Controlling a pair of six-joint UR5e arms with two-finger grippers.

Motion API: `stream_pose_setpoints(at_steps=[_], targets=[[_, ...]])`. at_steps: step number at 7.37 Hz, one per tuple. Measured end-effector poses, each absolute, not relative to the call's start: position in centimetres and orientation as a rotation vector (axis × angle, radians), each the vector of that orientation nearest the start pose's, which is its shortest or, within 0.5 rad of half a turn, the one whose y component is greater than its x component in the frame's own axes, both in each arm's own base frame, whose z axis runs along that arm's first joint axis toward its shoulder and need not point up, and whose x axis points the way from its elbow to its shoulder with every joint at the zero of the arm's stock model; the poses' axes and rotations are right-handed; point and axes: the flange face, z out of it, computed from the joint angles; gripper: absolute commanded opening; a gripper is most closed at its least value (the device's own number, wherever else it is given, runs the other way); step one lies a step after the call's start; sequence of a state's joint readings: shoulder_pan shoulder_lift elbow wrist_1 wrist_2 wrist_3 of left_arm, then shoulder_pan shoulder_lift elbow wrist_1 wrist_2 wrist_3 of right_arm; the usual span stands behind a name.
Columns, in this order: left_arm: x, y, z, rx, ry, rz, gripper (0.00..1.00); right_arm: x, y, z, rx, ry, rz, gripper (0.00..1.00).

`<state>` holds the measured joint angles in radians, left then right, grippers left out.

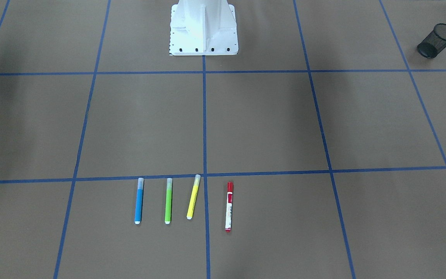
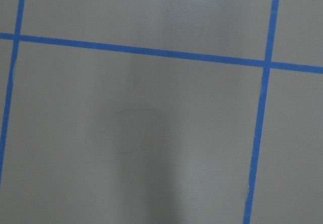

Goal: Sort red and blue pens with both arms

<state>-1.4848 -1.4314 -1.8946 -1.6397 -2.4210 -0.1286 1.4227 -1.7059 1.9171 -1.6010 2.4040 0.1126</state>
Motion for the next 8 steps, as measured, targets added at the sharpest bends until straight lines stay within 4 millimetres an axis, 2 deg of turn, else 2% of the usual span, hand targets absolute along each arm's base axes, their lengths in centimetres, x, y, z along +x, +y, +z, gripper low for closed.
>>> stream_pose_setpoints(at_steps=[1,2,3,5,6,7,8], targets=[[-0.4,-45.7,53.5,0.143,0.879,0.068,1.00,-0.8,-44.1,54.8,0.059,-0.847,-0.111,1.00],[2.7,-47.9,51.3,0.127,0.887,0.061,1.00,-1.1,-44.2,54.6,0.058,-0.850,-0.110,1.00],[6.8,-51.2,48.1,0.127,0.882,0.066,1.00,-1.4,-44.3,54.2,0.060,-0.851,-0.113,1.00],[15.9,-57.1,41.7,0.129,0.882,0.103,0.99,-1.9,-44.6,53.9,0.061,-0.853,-0.123,1.00],[21.0,-59.4,38.5,0.118,0.895,0.132,0.96,-2.1,-44.6,54.0,0.059,-0.853,-0.127,1.00],[26.9,-61.3,35.6,0.084,0.907,0.156,0.94,-2.2,-44.6,54.0,0.056,-0.853,-0.130,1.00],[32.0,-63.0,33.2,0.044,0.910,0.158,0.94,-2.4,-44.6,54.1,0.053,-0.852,-0.133,1.00]])
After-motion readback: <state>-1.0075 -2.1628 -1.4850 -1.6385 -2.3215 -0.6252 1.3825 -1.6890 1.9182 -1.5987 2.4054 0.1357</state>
